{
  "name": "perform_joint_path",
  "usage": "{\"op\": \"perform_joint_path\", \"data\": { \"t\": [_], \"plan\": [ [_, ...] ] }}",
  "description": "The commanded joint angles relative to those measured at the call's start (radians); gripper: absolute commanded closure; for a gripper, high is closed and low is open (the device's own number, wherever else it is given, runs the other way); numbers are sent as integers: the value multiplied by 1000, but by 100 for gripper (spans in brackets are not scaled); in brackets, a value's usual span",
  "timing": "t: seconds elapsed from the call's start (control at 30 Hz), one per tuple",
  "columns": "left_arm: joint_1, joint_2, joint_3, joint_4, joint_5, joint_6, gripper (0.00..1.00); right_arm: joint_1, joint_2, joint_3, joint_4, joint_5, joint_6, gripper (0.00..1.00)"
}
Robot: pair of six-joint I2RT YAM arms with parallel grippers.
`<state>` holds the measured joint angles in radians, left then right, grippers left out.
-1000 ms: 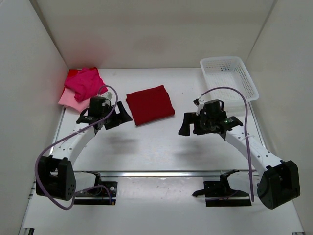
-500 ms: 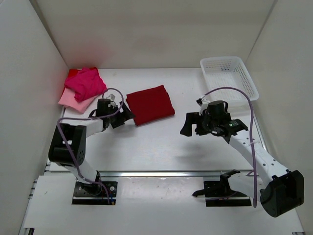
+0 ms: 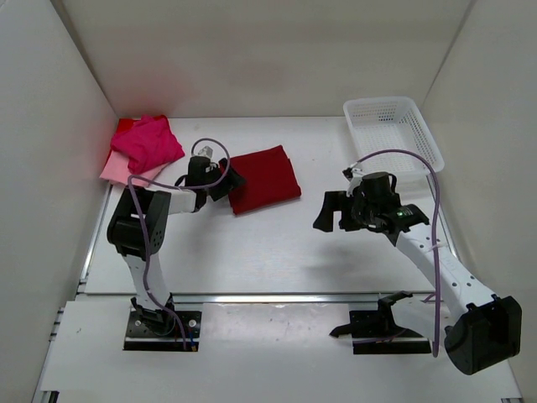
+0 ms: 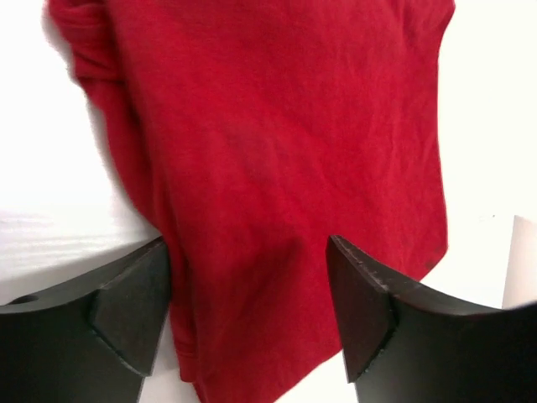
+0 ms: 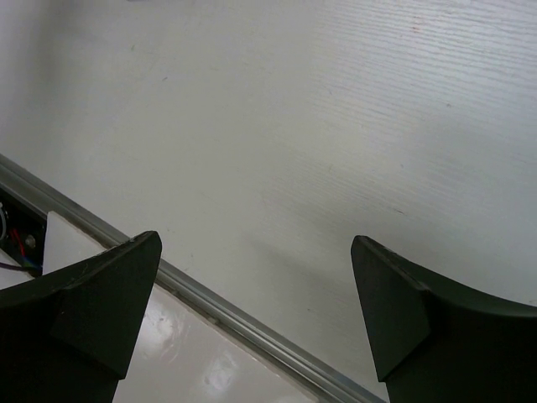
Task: Fold and stack the t-shirts
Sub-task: Place the square-folded T-shirt at the corner of the board.
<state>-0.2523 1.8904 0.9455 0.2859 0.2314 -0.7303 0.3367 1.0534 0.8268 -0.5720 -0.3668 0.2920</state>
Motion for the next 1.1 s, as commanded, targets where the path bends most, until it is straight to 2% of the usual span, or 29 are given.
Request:
{"op": "perform_joint_path", "data": {
  "t": [0.0,0.03,0.17,0.2,0.27,0.4,0.47,0.53,0.57,0.63,0.73,0.83,0.9,0.97,1.07],
  "plan": [
    [-7,67,-66,41,2,-81,20,-11,-10,52,11,15,6,6],
    [-10,75,-73,65,2,-92,22,-14,-12,55,11,19,1,6],
    [-28,88,1,124,16,-133,52,-18,3,61,12,8,7,7],
    [-33,91,59,90,16,-120,59,-15,7,67,18,5,7,7],
    [-42,105,160,36,25,-86,64,-18,8,67,18,5,9,7],
    [-39,153,385,-105,43,-41,85,-21,23,78,26,-3,24,7],
    [-30,168,465,-163,54,-21,91,-28,22,87,21,-11,22,7],
    [-10,191,620,-229,68,6,98,-30,28,94,21,2,19,7],
    [1,214,669,-281,71,14,100,-33,33,101,20,-6,16,6],
    [43,252,893,-385,78,48,100,-34,34,103,11,-9,18,7],
    [117,289,1138,-520,62,63,100,-34,42,94,20,-12,16,6],
    [208,293,1257,-557,92,36,100,-54,31,71,38,-26,18,7],
    [252,279,1285,-594,97,37,100,-51,20,52,60,-32,25,7],
    [344,254,1280,-609,86,48,100,-51,14,28,70,-46,27,7],
    [445,191,1166,-610,60,75,100,-31,-4,9,77,-35,29,7]
  ]
}}
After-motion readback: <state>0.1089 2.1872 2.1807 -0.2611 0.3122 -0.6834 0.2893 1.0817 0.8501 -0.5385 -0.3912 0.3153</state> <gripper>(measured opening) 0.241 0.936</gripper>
